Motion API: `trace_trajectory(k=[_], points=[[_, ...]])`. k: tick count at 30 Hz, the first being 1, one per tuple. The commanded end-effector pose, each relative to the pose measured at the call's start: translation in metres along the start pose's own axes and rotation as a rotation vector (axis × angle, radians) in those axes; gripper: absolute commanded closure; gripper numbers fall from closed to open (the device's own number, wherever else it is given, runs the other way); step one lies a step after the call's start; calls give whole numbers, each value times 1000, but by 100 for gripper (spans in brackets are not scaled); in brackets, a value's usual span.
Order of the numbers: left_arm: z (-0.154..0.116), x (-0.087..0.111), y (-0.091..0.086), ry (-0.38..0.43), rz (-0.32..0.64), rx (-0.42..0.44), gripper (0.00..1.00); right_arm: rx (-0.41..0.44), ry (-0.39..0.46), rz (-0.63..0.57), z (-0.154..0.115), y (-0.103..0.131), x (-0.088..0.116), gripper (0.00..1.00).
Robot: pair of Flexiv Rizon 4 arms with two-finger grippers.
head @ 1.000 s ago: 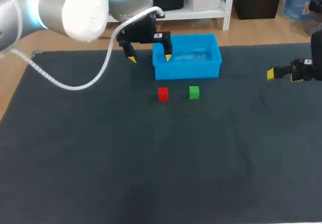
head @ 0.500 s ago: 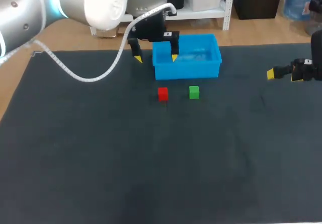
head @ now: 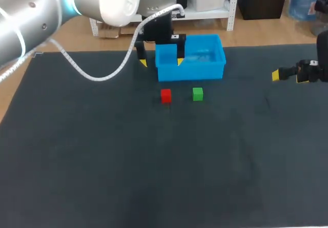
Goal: Use the left arm to pick the red cube and place it into the blue plastic box first, then use the right arm to grasp the green cube and put it into the same blue plastic box after the first action is fully finished.
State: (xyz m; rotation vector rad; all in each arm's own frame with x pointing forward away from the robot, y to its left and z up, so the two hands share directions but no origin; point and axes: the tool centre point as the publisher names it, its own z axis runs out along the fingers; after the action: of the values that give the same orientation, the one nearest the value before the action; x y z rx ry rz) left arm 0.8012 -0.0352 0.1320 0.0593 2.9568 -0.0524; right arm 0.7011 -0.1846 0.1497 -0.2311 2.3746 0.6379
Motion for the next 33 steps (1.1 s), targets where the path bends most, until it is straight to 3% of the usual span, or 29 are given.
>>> trace_trajectory(k=[1, 33], points=[[3, -6, -3, 14, -2, -2, 0, 0, 0, -1, -1, 0, 0, 0], [45, 11, -5, 88, -20, -8, 0, 0, 0, -1, -1, 0, 0, 0]])
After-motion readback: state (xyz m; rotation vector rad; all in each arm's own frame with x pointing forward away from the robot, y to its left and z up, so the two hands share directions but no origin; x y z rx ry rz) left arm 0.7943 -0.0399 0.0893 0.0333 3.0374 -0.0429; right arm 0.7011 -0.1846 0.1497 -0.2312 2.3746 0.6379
